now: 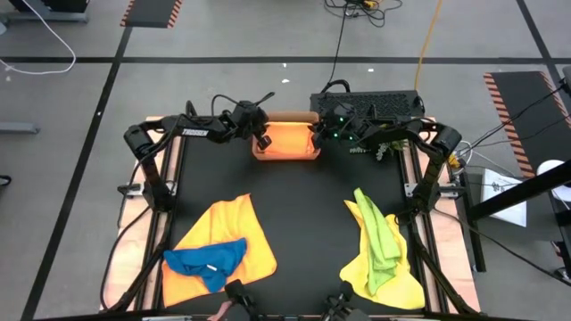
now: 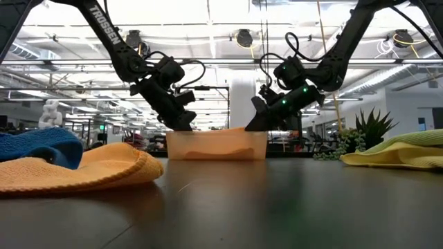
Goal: Fold microfiber towels
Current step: Put the folded orange towel into the orange bin, then fold the blue towel
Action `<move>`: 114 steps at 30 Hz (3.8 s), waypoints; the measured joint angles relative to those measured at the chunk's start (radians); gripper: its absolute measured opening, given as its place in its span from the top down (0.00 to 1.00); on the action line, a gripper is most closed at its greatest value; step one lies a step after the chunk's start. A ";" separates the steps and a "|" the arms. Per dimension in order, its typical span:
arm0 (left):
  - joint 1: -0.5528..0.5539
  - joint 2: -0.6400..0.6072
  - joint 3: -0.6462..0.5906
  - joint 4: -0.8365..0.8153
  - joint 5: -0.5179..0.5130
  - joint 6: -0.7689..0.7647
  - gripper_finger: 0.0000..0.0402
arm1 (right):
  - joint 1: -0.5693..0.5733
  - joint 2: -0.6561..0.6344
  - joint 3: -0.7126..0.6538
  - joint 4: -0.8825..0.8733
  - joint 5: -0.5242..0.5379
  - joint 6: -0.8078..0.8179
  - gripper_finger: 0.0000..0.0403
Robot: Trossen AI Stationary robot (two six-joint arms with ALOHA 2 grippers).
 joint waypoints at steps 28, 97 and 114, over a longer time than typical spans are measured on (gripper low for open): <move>-0.386 -0.656 -0.208 -0.163 0.199 -0.145 0.69 | 0.313 -0.359 -0.310 0.242 -0.136 0.037 0.54; -1.352 -0.495 -0.413 -0.485 -0.015 -1.356 0.74 | 1.058 -0.349 -0.465 0.728 0.110 -0.218 0.54; -1.355 -0.495 -0.340 -0.484 -0.029 -1.250 0.98 | 1.212 -0.006 -0.259 0.796 0.109 -0.201 0.54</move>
